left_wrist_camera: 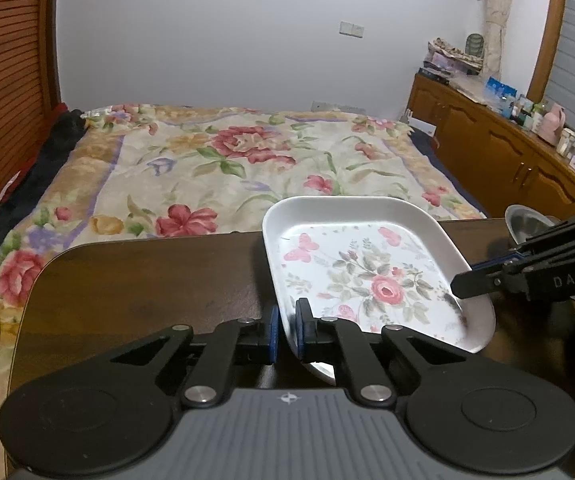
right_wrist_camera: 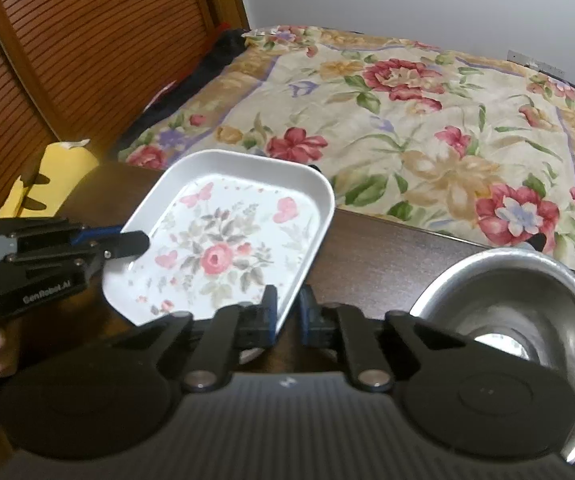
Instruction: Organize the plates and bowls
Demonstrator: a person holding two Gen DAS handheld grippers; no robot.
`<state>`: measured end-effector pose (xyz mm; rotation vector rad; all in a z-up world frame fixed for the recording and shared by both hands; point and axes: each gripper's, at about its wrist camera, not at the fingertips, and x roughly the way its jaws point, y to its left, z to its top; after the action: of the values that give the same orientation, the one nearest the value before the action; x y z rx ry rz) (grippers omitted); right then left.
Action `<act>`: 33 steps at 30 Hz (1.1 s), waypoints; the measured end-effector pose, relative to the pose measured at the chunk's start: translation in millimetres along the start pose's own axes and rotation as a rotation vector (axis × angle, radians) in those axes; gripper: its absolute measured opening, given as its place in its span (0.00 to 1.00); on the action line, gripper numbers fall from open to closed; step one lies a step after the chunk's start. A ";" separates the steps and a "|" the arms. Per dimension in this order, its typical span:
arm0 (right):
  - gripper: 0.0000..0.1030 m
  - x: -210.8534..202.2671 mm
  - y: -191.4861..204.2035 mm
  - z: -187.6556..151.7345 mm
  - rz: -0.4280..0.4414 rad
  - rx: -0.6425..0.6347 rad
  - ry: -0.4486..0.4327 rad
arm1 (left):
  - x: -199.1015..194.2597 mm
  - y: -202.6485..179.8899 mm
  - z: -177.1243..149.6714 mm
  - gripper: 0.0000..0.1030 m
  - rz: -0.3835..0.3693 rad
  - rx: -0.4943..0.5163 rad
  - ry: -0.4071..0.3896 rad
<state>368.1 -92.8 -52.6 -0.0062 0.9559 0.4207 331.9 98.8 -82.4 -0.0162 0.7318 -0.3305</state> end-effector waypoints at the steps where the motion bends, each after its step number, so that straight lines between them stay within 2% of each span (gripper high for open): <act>1: 0.12 0.0 0.6 -0.6 0.001 -0.006 0.000 | -1.6 0.9 -0.5 0.10 -0.006 -0.006 0.003; 7: 0.12 -4.3 -0.4 -5.4 0.044 -0.010 -0.002 | -22.1 -0.8 -2.0 0.10 0.000 0.002 -0.011; 18: 0.12 -35.0 10.7 -10.7 0.089 -0.001 -0.059 | -72.3 -13.3 2.7 0.11 0.017 0.031 -0.073; 33: 0.12 -84.2 25.9 -34.8 0.099 -0.014 -0.137 | -127.1 -37.8 -15.8 0.12 0.012 0.069 -0.127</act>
<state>289.2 -104.6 -1.5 0.0572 0.8201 0.5130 222.2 102.9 -6.2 0.0322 0.5945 -0.3399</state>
